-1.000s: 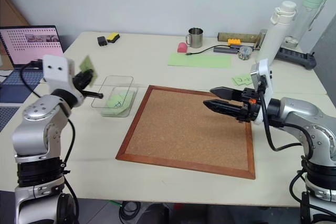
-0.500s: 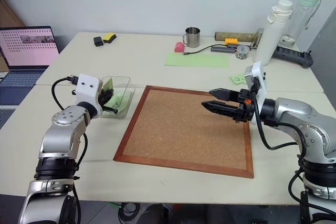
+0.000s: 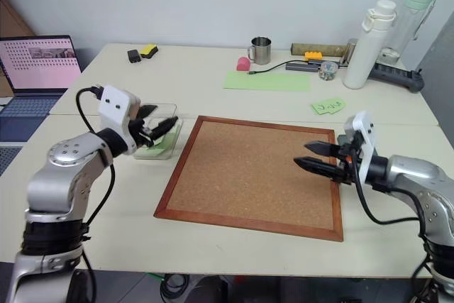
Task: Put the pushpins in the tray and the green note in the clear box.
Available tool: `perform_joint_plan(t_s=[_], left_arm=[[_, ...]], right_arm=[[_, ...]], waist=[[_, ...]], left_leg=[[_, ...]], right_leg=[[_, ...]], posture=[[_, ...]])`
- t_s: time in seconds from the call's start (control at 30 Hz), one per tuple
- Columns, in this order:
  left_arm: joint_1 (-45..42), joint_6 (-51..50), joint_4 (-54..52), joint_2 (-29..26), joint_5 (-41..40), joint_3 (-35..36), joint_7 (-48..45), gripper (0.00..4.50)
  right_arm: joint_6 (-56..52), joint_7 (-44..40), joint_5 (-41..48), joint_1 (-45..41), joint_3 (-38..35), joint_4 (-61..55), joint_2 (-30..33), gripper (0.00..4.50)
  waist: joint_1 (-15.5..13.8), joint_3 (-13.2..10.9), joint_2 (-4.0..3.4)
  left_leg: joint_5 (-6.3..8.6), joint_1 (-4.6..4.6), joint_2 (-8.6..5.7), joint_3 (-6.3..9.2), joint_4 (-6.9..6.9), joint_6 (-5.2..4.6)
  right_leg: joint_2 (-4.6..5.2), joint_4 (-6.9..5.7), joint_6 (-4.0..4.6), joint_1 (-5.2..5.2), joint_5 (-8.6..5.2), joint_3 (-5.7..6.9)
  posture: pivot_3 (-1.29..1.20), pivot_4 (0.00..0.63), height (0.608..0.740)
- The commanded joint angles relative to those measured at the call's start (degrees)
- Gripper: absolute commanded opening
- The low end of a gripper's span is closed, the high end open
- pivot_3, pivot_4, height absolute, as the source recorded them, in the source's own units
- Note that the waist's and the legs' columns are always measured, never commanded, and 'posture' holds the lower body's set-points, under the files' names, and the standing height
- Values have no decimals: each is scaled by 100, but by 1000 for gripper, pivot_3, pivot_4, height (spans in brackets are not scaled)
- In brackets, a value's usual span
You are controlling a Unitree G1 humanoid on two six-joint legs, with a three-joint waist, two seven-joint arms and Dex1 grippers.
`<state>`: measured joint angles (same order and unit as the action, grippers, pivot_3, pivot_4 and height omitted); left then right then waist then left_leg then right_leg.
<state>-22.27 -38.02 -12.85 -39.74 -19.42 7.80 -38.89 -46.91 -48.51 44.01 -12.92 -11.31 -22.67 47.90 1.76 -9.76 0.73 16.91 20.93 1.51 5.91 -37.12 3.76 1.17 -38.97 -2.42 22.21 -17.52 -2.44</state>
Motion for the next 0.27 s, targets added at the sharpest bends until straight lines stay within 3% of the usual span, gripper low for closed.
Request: perform_joint_plan(t_s=[0.03,0.27], left_arm=[[405,-121,-671,-435,-675,-214,-1194,2917],[428,575,-122,-793,-354,-618,-1909,2917]], right_arm=[[429,-225,-244,288,-131,-297,172,2751],[829,-364,-588,811,72,-671,197,2751]], waist=[[11,-2,-1],[4,-4,-1]], left_leg=[[0,-2,0,-2,0,0],[1,-5,2,-2,1,-2]], right_leg=[[0,-2,0,0,0,-2],[-5,-1,0,-2,0,-1]], posture=[[0,150,740],[0,150,740]])
